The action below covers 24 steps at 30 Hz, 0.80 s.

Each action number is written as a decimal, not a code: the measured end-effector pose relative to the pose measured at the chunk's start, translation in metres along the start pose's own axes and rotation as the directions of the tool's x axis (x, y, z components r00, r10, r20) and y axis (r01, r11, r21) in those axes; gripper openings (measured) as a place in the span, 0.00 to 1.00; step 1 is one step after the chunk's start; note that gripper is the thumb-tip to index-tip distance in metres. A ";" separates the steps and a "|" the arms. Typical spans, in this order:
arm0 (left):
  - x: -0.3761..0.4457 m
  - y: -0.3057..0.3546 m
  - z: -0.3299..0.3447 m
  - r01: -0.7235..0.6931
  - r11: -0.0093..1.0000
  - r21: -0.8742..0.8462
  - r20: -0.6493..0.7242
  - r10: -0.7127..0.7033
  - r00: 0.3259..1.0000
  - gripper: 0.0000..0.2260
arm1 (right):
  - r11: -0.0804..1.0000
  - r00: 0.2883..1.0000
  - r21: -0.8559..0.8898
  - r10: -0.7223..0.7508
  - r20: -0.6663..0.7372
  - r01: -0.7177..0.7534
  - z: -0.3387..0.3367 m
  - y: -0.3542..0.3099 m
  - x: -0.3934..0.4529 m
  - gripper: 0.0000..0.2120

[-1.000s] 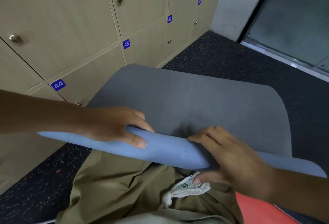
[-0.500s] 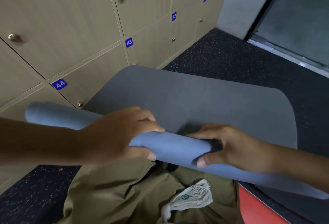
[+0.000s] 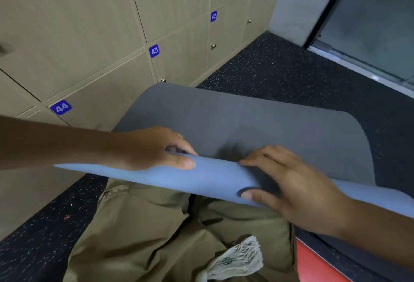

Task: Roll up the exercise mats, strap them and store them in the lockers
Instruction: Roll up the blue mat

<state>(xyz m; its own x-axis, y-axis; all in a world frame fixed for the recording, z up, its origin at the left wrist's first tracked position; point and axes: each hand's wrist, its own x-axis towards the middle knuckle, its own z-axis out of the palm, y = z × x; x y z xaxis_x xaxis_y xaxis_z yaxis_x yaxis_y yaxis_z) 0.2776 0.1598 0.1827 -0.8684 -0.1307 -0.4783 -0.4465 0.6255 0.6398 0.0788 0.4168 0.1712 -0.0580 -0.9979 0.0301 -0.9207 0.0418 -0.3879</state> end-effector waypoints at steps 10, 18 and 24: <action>0.010 -0.008 0.005 -0.045 0.996 0.079 -0.214 0.061 0.975 0.24 | 0.998 0.995 0.022 0.057 0.086 -0.059 0.008 0.010 0.013 0.32; -0.008 -0.015 0.025 -0.080 0.933 0.350 -0.300 0.193 0.934 0.36 | 0.932 0.962 0.320 0.088 0.257 -0.171 -0.002 0.033 0.046 0.22; 0.009 -0.023 0.010 -0.066 0.988 0.141 -0.281 0.103 0.954 0.32 | 0.947 0.944 0.248 0.122 0.307 -0.203 -0.007 0.037 0.058 0.25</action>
<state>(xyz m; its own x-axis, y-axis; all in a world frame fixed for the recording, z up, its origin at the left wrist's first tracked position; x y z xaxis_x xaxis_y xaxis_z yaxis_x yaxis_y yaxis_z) 0.2816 0.1521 0.1578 -0.9353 -0.2761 -0.2213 -0.3538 0.7346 0.5789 0.0386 0.3607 0.1651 -0.0486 -0.9521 -0.3019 -0.7646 0.2299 -0.6021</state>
